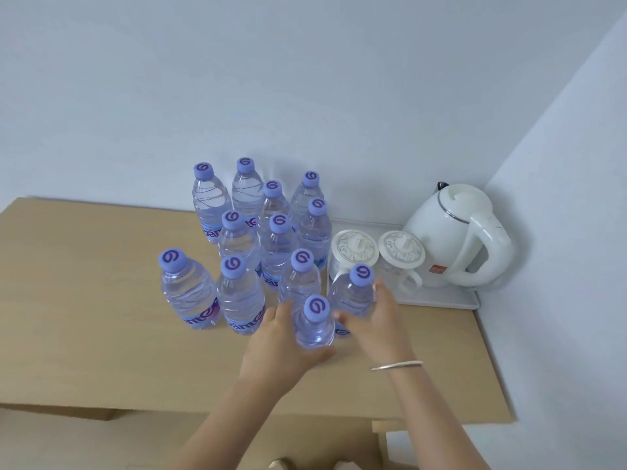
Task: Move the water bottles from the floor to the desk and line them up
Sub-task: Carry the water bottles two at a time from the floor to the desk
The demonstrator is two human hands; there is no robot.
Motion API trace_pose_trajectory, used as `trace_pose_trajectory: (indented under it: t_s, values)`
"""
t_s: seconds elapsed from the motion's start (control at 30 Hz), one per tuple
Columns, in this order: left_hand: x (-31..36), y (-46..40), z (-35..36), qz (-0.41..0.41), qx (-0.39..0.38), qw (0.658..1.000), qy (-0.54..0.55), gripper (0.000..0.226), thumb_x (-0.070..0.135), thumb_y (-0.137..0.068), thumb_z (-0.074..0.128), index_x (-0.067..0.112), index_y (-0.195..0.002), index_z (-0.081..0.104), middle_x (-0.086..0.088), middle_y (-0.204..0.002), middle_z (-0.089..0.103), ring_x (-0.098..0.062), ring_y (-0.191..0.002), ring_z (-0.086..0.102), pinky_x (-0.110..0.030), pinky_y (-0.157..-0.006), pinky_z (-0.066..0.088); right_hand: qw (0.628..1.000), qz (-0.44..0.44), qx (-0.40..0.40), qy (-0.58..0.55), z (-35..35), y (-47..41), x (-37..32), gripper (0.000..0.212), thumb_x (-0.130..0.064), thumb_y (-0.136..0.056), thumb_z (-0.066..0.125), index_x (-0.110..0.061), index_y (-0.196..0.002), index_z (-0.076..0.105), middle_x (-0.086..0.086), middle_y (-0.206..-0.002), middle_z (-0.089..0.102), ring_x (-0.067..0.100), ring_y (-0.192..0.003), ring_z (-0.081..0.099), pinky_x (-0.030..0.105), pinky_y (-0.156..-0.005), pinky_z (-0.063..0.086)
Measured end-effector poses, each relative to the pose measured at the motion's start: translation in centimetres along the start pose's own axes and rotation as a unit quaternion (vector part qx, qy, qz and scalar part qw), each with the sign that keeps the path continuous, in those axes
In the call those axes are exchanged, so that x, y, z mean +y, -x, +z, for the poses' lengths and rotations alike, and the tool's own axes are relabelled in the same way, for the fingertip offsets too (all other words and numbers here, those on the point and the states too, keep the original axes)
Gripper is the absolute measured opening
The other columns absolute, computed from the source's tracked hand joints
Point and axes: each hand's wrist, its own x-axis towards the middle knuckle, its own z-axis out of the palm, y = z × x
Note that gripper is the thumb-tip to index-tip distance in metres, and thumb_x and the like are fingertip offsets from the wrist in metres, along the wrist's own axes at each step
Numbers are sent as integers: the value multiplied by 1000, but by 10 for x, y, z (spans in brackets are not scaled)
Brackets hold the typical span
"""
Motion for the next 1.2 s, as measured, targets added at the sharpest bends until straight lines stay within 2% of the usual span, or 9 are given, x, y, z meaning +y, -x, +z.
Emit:
trace_pose_trajectory:
  t_s: [0.1,0.23,0.33,0.43,0.63,0.73,0.87,1.1,1.2]
  values:
    - [-4,7,-3,-49,-81,984,-151,48,62,-67,67,23,-87,47,8,-86,53,-13,-80,54,-24,-65,43,1000,9,12,10,-4,18,6,54,-16,-76,74,-22,-123,47,-24,-107,50,0,-105,46,-1,-79,31]
    - [1,21,15,-35,-189,937,-291,47,62,-83,53,19,-103,51,5,-99,53,-16,-99,55,-23,-72,38,997,45,6,58,-21,45,19,62,-22,-86,63,-14,-141,36,-7,-133,43,12,-129,37,17,-99,29]
    - [15,29,42,38,-207,937,-280,52,60,-85,50,20,-119,52,5,-117,56,-16,-110,54,-25,-81,41,994,76,31,77,-43,68,31,59,-24,-87,61,-13,-140,38,0,-142,43,15,-130,38,32,-106,35]
    - [42,42,72,136,-221,930,-260,53,57,-86,51,24,-128,50,7,-127,55,-14,-117,51,-28,-92,43,992,103,44,65,-74,99,46,52,-24,-89,59,-15,-137,43,-4,-140,45,9,-129,38,23,-102,35]
    - [111,110,147,293,-284,873,-266,49,57,-88,50,31,-130,50,14,-126,56,-8,-115,52,-23,-87,39,976,167,129,42,-154,187,96,44,-25,-91,56,-18,-133,48,-8,-135,48,8,-126,41,21,-104,33]
    - [142,160,197,337,-316,850,-254,47,54,-88,51,29,-127,52,14,-122,58,-6,-110,55,-23,-91,44,960,210,184,22,-197,245,130,42,-26,-91,57,-18,-131,48,-7,-135,47,8,-127,41,22,-105,33]
    - [184,231,265,380,-344,822,-247,45,54,-86,54,29,-124,55,15,-118,59,-6,-109,55,-23,-91,44,929,265,257,9,-264,330,172,43,-25,-92,57,-17,-133,48,-6,-137,46,7,-123,43,8,-89,28]
    - [258,316,358,434,-376,775,-263,38,51,-87,54,23,-111,60,8,-110,63,-12,-101,59,-29,-90,47,872,336,351,55,-358,440,231,45,-33,-91,56,-21,-133,48,-5,-135,50,12,-118,48,26,-101,38]
    - [288,338,392,455,-383,761,-259,33,49,-87,56,23,-107,60,5,-110,63,-15,-100,60,-29,-86,45,861,347,363,81,-391,460,252,46,-33,-91,55,-17,-134,47,-2,-137,49,14,-126,43,27,-105,35]
